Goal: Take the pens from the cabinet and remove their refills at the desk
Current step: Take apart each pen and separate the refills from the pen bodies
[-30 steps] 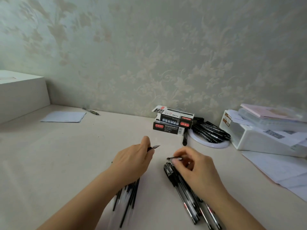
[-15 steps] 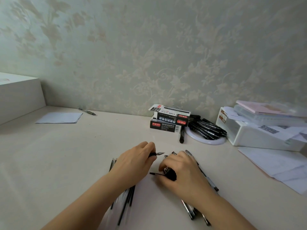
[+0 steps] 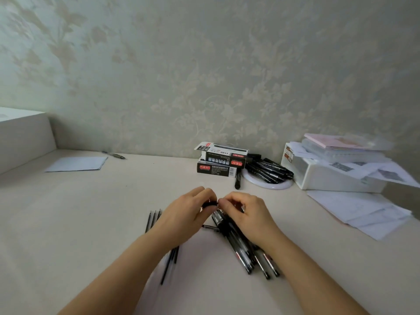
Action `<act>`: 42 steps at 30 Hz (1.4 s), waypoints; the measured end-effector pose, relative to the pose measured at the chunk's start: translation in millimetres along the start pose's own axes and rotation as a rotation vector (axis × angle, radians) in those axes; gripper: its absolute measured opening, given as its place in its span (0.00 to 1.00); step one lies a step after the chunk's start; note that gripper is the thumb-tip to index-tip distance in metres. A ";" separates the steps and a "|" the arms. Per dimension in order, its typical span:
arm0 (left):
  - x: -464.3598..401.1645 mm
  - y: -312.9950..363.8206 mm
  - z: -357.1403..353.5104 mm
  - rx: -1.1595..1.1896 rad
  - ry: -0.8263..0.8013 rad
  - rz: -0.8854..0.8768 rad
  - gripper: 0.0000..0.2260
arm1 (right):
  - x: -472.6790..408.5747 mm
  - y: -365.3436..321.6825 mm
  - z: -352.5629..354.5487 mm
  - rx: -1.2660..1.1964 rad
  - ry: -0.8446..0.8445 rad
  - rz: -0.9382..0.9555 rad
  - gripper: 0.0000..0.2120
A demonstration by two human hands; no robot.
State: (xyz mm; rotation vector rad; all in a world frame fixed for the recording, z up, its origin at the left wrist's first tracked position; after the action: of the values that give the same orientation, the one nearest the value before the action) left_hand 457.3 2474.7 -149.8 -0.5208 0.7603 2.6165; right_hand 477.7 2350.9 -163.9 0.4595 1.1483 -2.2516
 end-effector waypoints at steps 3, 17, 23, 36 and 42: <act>4.1 6.7 -0.9 -0.030 -0.004 -0.013 0.06 | 7.2 4.5 1.5 -0.066 -0.014 -0.052 0.10; -1.2 -11.1 -9.4 0.055 -0.068 -0.046 0.04 | 8.8 6.3 -4.4 -0.180 -0.032 -0.029 0.05; -0.6 -6.9 -12.8 0.048 -0.059 -0.045 0.04 | 8.4 18.3 4.3 -0.084 0.043 -0.089 0.13; -0.3 -4.8 -10.2 0.037 -0.053 0.002 0.05 | 9.3 19.2 -3.7 -0.104 0.015 -0.113 0.10; 0.6 -4.2 -8.9 0.055 -0.051 0.015 0.05 | 8.8 16.8 -5.1 -0.274 0.020 -0.144 0.03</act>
State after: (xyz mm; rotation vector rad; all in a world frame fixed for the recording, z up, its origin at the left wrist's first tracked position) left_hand 460.8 2473.1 -158.8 -0.4328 0.8198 2.6043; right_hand 481.5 2344.2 -181.9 0.2975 1.5165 -2.1662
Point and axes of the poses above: each hand's wrist, its own x-axis away from the middle knuckle, its own z-axis out of the back of the hand, y = z × x, the point moved 10 cm from there along -x, towards the middle knuckle, and after that the axes turned 11 degrees about z, right-handed, at the moved point
